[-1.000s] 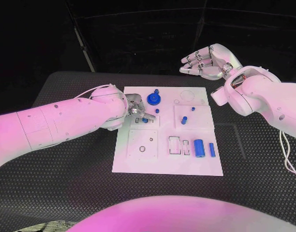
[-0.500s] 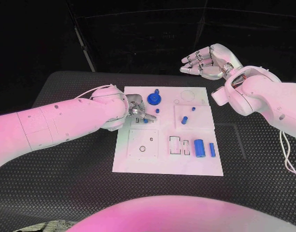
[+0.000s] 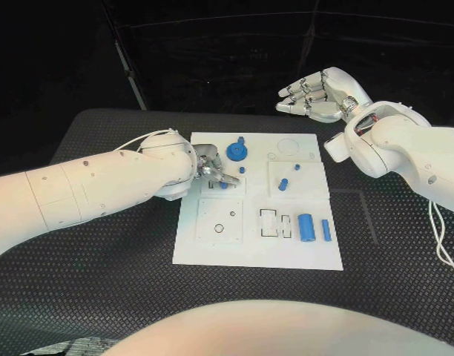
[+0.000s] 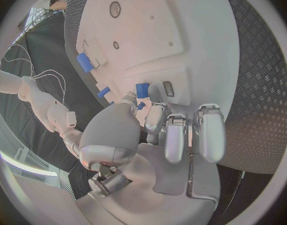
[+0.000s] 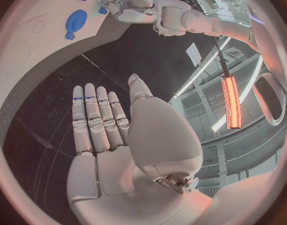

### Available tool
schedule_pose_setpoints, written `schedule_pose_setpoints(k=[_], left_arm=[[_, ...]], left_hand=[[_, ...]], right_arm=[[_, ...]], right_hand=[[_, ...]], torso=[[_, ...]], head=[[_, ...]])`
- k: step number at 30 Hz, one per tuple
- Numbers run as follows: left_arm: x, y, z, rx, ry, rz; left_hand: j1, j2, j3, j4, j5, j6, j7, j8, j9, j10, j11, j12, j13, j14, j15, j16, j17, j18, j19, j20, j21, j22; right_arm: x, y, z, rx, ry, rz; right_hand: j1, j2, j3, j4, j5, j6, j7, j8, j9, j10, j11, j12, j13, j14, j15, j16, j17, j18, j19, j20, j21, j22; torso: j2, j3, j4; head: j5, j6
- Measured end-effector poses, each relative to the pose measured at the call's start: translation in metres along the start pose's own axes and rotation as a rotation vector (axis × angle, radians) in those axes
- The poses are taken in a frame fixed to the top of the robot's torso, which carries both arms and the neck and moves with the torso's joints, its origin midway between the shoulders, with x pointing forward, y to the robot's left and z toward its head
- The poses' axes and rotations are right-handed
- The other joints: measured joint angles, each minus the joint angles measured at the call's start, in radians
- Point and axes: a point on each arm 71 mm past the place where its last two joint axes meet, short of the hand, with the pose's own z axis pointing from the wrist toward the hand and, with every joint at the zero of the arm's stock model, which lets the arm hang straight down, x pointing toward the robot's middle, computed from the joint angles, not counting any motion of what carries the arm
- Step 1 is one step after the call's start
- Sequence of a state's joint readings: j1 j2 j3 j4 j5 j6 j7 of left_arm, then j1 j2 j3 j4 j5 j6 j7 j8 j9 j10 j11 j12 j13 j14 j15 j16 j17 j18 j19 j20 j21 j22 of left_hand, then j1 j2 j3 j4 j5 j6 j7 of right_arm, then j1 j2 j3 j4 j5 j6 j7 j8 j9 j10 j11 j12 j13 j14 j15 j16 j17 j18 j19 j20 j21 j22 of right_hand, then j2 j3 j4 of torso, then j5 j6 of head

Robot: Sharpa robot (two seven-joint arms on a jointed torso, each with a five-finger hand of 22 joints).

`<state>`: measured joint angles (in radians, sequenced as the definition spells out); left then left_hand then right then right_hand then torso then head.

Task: Assemble the parts on the task board

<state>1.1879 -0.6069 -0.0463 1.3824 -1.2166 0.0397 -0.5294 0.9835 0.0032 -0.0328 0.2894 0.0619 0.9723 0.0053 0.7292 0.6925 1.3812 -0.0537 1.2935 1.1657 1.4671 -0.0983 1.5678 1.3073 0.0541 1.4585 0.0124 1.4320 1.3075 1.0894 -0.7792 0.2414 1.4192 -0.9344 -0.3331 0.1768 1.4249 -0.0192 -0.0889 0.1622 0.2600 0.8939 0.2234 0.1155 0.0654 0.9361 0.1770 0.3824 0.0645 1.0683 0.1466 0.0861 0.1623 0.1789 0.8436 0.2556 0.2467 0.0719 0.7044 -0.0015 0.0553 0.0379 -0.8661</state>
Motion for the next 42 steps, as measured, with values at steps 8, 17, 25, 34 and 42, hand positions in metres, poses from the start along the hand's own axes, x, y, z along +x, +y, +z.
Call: schedule_pose_setpoints(k=[8,17,25,34,42], left_arm=[[-0.0008,0.0006,-0.0001,-0.002,-0.001,0.001],[-0.0032,0.0008,-0.0015,0.000,-0.006,-0.002],[-0.0043,0.0011,-0.0013,-0.002,-0.007,-0.003],[-0.0055,0.0022,0.0017,-0.010,-0.010,-0.004],[-0.0056,0.0031,0.0015,-0.012,-0.007,-0.003]], left_hand=[[0.004,0.004,-0.004,-0.002,0.000,0.000,0.000,0.004,0.002,0.000,0.000,0.000,0.000,0.000,0.000,0.000,0.000,0.000,0.000,0.000,0.000,0.000],[0.013,0.013,-0.021,-0.004,-0.012,0.000,0.000,0.008,0.006,0.004,-0.004,0.000,0.000,0.000,0.000,0.000,0.000,0.000,0.003,-0.003,0.000,0.000],[0.040,0.027,-0.030,-0.011,-0.012,0.000,0.000,0.014,0.010,0.004,-0.004,0.000,0.000,-0.002,-0.006,0.000,0.000,0.000,0.003,-0.003,0.000,0.000],[0.074,0.031,-0.044,-0.014,-0.012,0.000,0.000,0.014,0.014,0.007,-0.007,0.000,0.001,0.000,-0.007,0.000,0.000,0.000,0.007,-0.007,0.000,0.000],[0.081,0.024,-0.072,-0.008,-0.012,0.000,0.000,0.014,0.016,0.007,-0.007,0.000,0.001,0.000,-0.007,0.000,0.000,0.000,0.007,-0.007,0.000,0.000]], right_arm=[[0.0000,-0.0001,0.0000,0.000,0.000,0.001],[0.0001,-0.0003,0.0001,0.001,0.001,0.001],[0.0007,-0.0002,0.0004,0.001,0.002,0.002],[0.0008,-0.0003,0.0005,0.001,0.003,0.003],[0.0007,-0.0007,0.0005,0.002,0.003,0.003]], right_hand=[[0.000,0.000,-0.002,0.002,0.000,0.000,0.000,0.000,0.000,0.000,0.000,0.000,0.000,0.000,0.000,-0.005,0.000,0.000,0.000,0.000,0.000,-0.001],[0.000,0.000,-0.002,0.002,0.000,0.000,0.000,0.000,0.000,0.000,0.000,0.000,0.000,0.000,0.000,-0.005,0.000,0.000,0.000,0.000,0.000,-0.001],[0.000,0.000,-0.002,0.002,0.000,0.000,0.000,0.000,0.000,0.000,0.000,0.000,0.000,0.000,0.000,-0.005,-0.001,0.000,0.000,0.000,-0.004,-0.001],[0.000,0.000,-0.002,0.002,0.000,0.003,0.003,0.000,0.000,0.000,0.000,0.000,0.000,0.000,0.000,-0.005,-0.001,0.000,0.000,0.000,-0.004,-0.001],[0.000,0.000,-0.002,0.002,0.000,0.003,0.003,0.000,0.000,0.000,0.000,0.000,0.000,0.000,0.000,-0.005,-0.001,0.000,0.000,0.000,-0.004,-0.001]], torso=[[0.000,0.0000,-0.0007],[0.000,-0.0003,-0.0009],[0.000,0.0003,-0.0009],[0.000,0.0007,-0.0011],[0.000,0.0007,-0.0012]], head=[[0.000,-0.002],[-0.002,-0.004],[-0.001,-0.005],[-0.001,-0.006],[-0.003,-0.007]])
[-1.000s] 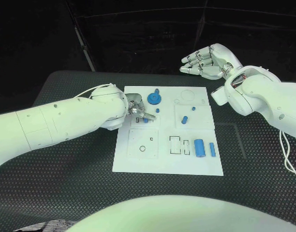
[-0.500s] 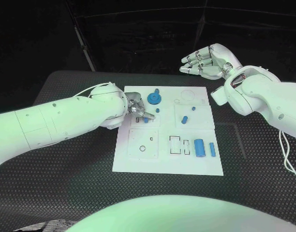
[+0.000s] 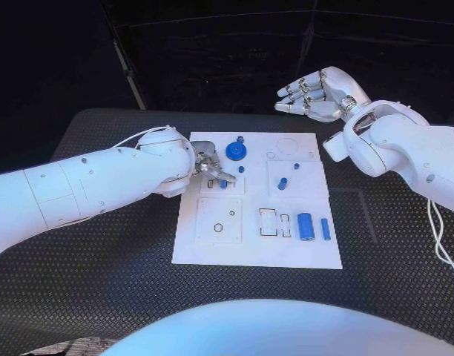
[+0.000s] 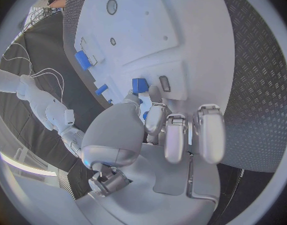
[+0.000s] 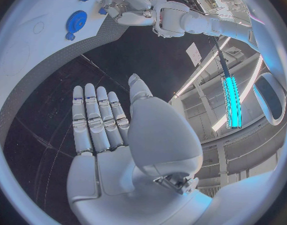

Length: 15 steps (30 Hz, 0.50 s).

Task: Assemble the parts on the task board

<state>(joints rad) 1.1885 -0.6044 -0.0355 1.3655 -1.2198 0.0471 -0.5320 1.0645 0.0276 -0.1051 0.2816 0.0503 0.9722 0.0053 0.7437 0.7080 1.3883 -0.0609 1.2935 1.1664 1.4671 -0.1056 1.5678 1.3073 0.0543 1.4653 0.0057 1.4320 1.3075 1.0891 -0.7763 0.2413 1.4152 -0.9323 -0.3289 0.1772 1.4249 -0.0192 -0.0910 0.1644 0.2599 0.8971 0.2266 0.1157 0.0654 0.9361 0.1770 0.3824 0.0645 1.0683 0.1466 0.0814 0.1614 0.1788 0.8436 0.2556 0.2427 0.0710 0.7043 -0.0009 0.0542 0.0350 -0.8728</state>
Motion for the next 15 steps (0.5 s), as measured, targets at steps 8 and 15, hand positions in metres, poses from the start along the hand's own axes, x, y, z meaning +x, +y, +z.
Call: schedule_pose_setpoints(k=[8,15], left_arm=[[0.0004,-0.0027,0.0014,0.002,0.001,0.001],[0.0000,-0.0028,0.0025,0.000,-0.001,0.001]], left_hand=[[0.000,0.000,-0.004,0.004,0.000,0.000,0.000,0.000,0.001,0.000,0.000,0.000,0.000,0.000,0.000,0.000,0.000,0.000,0.000,0.000,0.000,0.000],[0.000,0.000,-0.004,0.004,0.000,0.000,0.000,0.000,0.001,0.000,0.000,0.000,0.000,0.000,0.000,0.000,0.000,0.000,0.000,0.000,0.000,0.000]], right_arm=[[0.0009,0.0002,0.0004,-0.001,0.002,0.002],[0.0009,0.0000,0.0005,0.000,0.002,0.002]], right_hand=[[0.000,0.000,0.000,0.000,0.004,0.000,0.000,0.000,0.000,0.000,0.000,0.005,0.000,0.000,0.000,0.000,0.000,0.000,0.004,0.004,0.000,-0.001],[0.000,0.000,0.000,0.000,0.004,0.000,0.000,0.000,0.000,0.000,0.000,0.005,0.000,0.000,0.000,0.000,-0.001,0.000,0.004,0.004,0.000,-0.001]], torso=[[-0.001,0.0000,0.0004],[-0.001,-0.0001,0.0005]], head=[[0.001,0.000],[0.001,0.003]])
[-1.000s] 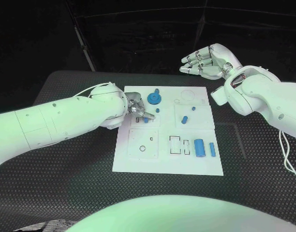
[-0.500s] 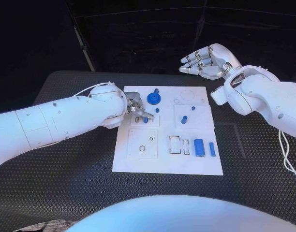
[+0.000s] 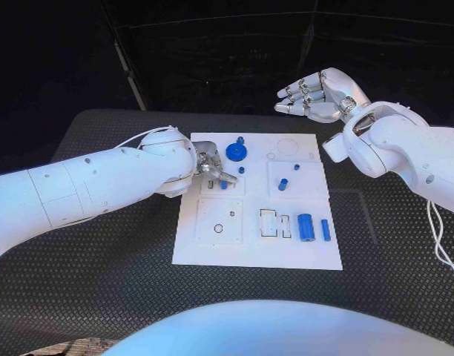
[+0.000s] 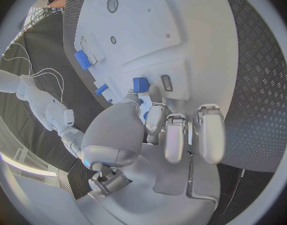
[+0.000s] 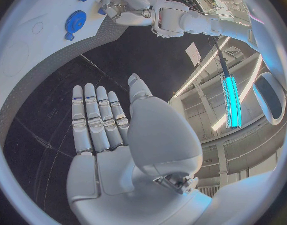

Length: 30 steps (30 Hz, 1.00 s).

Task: Assemble the parts on the task board

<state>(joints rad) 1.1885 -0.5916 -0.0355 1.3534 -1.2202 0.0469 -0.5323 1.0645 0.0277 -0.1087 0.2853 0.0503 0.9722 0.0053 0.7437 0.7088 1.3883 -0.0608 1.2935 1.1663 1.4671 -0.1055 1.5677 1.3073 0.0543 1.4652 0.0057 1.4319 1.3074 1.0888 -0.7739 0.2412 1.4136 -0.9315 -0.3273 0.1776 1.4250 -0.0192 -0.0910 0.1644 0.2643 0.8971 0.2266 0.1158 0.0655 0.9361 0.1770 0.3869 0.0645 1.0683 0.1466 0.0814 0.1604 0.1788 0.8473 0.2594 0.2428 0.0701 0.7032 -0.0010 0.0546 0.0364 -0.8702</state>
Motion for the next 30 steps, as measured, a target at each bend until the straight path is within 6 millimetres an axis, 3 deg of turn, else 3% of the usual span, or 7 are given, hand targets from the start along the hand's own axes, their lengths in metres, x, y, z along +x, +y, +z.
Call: schedule_pose_setpoints(k=[25,30], left_arm=[[-0.009,0.004,-0.014,0.020,-0.021,-0.027],[-0.008,0.006,-0.014,0.017,-0.015,-0.026]], left_hand=[[0.000,0.000,-0.042,0.003,0.000,-0.012,-0.003,-0.001,-0.001,-0.004,-0.003,-0.012,-0.019,0.000,0.000,0.000,0.000,0.000,-0.004,-0.004,-0.005,0.000],[0.008,0.008,-0.067,0.003,0.000,-0.032,0.011,-0.036,-0.020,-0.015,0.007,-0.020,-0.028,0.000,0.000,0.000,0.000,0.000,-0.005,-0.002,-0.010,0.000]], right_arm=[[-0.002,-0.002,0.000,0.007,-0.003,0.000],[-0.002,-0.003,0.000,0.008,-0.003,0.001]], right_hand=[[-0.005,0.005,0.000,0.000,0.000,0.000,0.000,0.000,0.000,0.000,0.000,0.000,0.000,0.000,0.000,0.000,0.000,0.000,0.000,0.000,-0.004,0.000],[-0.005,0.005,0.000,0.000,0.000,0.000,0.000,0.000,0.000,0.000,0.000,0.000,0.000,0.000,0.000,0.000,0.000,0.000,0.000,0.000,-0.004,0.000]], torso=[[0.000,0.0000,0.0005],[0.000,0.0000,0.0005]], head=[[-0.001,0.001],[0.000,0.001]])
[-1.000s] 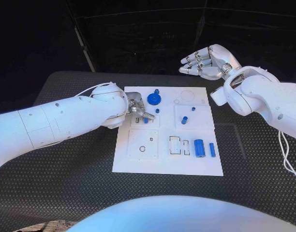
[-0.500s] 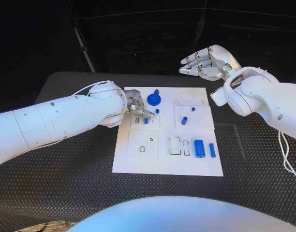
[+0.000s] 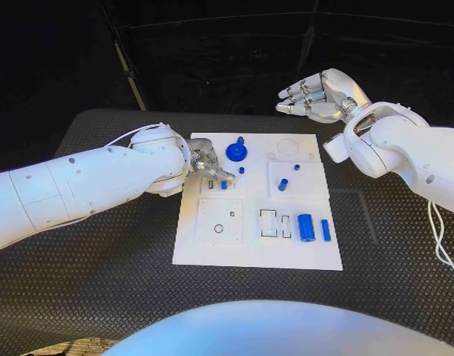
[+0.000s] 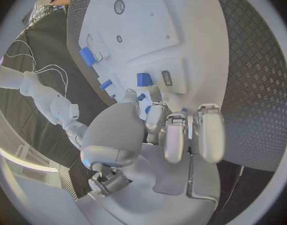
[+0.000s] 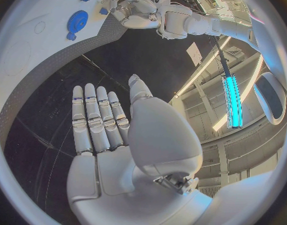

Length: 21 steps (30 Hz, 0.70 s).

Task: Assemble the parts on the task board

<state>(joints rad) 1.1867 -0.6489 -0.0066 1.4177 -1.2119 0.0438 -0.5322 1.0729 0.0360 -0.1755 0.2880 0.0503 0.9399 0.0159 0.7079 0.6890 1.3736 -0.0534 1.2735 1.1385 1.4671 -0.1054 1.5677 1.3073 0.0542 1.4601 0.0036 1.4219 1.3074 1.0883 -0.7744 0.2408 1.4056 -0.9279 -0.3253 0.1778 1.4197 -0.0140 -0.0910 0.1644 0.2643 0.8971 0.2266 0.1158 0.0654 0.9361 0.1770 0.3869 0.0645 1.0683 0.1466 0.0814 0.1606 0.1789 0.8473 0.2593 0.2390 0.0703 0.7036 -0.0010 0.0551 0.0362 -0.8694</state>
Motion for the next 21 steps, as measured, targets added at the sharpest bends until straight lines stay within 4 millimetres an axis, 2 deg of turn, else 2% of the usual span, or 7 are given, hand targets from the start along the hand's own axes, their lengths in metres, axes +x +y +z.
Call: schedule_pose_setpoints(k=[2,5,8,12,21], left_arm=[[0.0008,-0.0003,-0.0001,0.001,0.005,0.001],[0.0019,-0.0012,-0.0001,0.003,0.011,0.003],[0.0027,-0.0020,-0.0003,0.005,0.015,0.004],[0.0037,-0.0033,-0.0008,0.009,0.022,0.006],[0.0062,-0.0069,-0.0025,0.020,0.035,0.007]], left_hand=[[0.007,0.007,-0.009,-0.004,0.000,-0.019,0.008,-0.031,-0.018,-0.007,0.007,-0.003,-0.005,0.000,0.000,0.000,0.000,0.000,-0.004,0.004,-0.006,0.000],[0.020,0.020,-0.019,-0.005,0.000,-0.030,0.019,-0.070,-0.044,-0.016,0.016,-0.008,-0.012,0.000,0.011,0.000,0.000,0.000,-0.009,0.009,-0.007,0.000],[0.034,0.021,-0.029,-0.010,0.000,-0.034,0.023,-0.100,-0.065,-0.017,0.022,-0.008,-0.016,-0.002,0.019,0.000,0.000,0.000,-0.014,0.014,-0.013,0.000],[0.040,0.015,-0.035,-0.011,0.000,-0.028,0.029,-0.115,-0.079,-0.020,0.027,-0.015,-0.022,-0.002,0.020,0.000,0.000,0.000,-0.018,0.018,-0.013,0.000],[0.049,0.023,-0.035,-0.011,0.011,-0.021,0.036,-0.134,-0.093,-0.027,0.034,-0.015,-0.025,-0.002,0.027,0.000,0.000,0.000,-0.018,0.025,-0.018,0.000]], right_arm=[[0.0000,-0.0001,0.0000,0.000,0.000,0.000],[-0.0001,-0.0003,0.0000,0.001,0.000,0.000],[0.0001,-0.0004,0.0001,0.001,0.001,0.001],[0.0000,-0.0007,0.0002,0.002,0.001,0.001],[0.0008,-0.0013,0.0006,0.003,0.003,0.002]], right_hand=[[0.000,0.000,0.000,0.000,0.000,0.000,0.000,0.000,0.000,0.000,0.000,0.000,0.000,0.000,0.000,0.000,0.000,0.000,0.000,0.000,0.000,0.000],[0.000,0.000,0.000,0.000,0.000,0.000,0.000,0.000,0.000,0.000,0.000,0.000,0.000,0.000,0.000,0.000,-0.001,0.000,0.000,0.000,0.000,0.000],[0.000,0.000,0.000,0.000,0.000,0.000,0.000,0.000,0.000,0.000,0.000,0.000,0.000,0.000,0.000,0.000,-0.001,0.000,0.000,0.000,0.000,-0.001],[0.000,0.000,0.000,0.000,0.015,0.000,0.000,0.000,0.000,0.000,0.000,0.001,0.000,0.000,0.000,0.000,-0.003,0.000,0.000,0.000,-0.007,-0.001],[0.000,0.000,-0.003,-0.003,0.040,0.000,0.000,0.000,0.000,0.000,0.000,0.004,0.000,0.000,0.000,-0.004,-0.006,0.000,0.004,0.004,-0.012,-0.002]], torso=[[0.001,0.0000,0.0000],[0.001,-0.0001,-0.0001],[0.001,-0.0001,-0.0003],[0.001,-0.0001,-0.0008],[0.001,0.0000,-0.0007]], head=[[0.000,0.000],[0.000,0.000],[0.000,0.000],[0.000,-0.002],[0.000,-0.003]])
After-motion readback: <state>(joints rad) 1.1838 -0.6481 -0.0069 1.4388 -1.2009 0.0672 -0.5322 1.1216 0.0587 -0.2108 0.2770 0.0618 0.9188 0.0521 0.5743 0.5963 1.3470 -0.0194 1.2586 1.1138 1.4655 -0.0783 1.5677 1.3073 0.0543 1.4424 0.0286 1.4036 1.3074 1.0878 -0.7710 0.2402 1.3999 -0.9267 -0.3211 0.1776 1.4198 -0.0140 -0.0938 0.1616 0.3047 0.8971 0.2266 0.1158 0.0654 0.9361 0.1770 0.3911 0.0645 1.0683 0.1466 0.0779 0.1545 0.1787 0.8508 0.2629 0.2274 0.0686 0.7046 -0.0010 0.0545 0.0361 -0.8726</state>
